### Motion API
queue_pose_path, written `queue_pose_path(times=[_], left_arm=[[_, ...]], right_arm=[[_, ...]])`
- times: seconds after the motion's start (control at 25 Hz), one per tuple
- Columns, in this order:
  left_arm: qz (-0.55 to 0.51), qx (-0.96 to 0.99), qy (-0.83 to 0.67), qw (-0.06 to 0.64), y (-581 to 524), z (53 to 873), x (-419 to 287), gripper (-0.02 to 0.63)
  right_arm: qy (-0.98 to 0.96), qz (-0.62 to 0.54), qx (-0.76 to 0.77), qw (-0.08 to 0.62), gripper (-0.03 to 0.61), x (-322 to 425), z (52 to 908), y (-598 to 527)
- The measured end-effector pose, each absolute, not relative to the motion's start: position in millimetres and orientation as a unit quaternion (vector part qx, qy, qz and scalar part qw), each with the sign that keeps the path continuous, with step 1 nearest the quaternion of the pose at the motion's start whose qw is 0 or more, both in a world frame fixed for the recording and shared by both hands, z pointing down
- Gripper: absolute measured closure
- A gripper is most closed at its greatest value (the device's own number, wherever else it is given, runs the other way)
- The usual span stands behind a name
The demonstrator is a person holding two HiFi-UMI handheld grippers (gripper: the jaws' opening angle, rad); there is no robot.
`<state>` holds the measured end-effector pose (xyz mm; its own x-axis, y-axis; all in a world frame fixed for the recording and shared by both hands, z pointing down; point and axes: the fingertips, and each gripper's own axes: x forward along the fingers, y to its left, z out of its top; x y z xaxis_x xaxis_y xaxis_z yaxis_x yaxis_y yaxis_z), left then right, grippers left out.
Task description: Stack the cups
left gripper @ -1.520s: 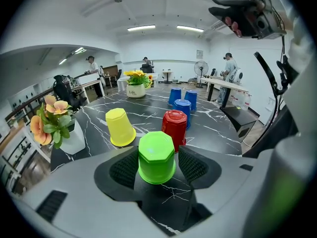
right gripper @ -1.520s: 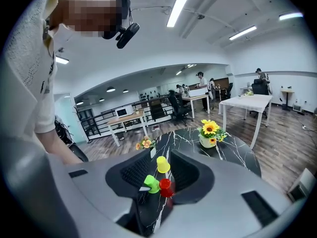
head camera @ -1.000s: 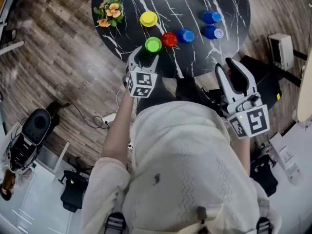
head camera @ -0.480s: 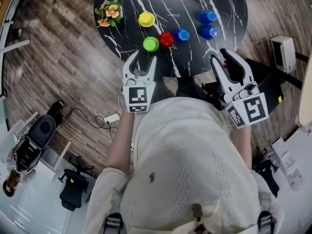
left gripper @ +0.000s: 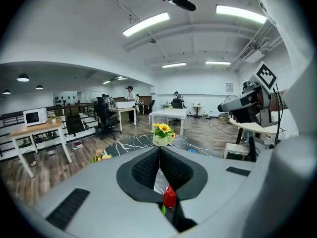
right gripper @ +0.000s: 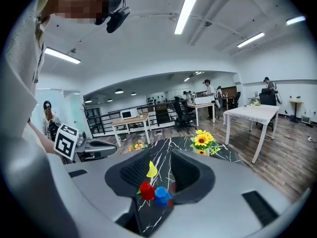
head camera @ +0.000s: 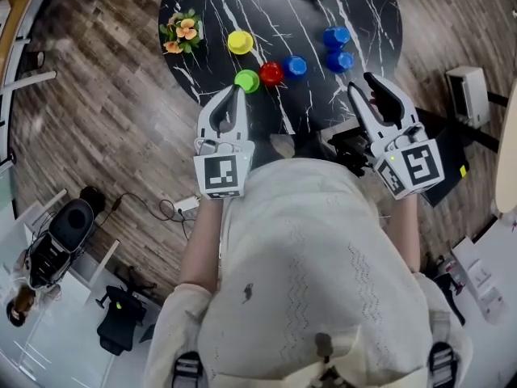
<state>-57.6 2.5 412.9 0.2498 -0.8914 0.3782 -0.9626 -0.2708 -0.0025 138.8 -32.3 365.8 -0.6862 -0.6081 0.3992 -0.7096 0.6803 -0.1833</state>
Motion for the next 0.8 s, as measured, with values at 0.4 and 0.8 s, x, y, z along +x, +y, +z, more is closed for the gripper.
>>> queue_pose_path(times=[0.4,0.8], left_arm=[[0.143,0.787,-0.59,0.109,-11,392,-33,0.591],[0.124,0.791,-0.59,0.099,-16,366,-16,0.591]], right_arm=[[-0.901,0.143,0.372,0.174,0.43,169,372,-72],[-0.881,0.163,0.386,0.218,0.428,200,419,-101]])
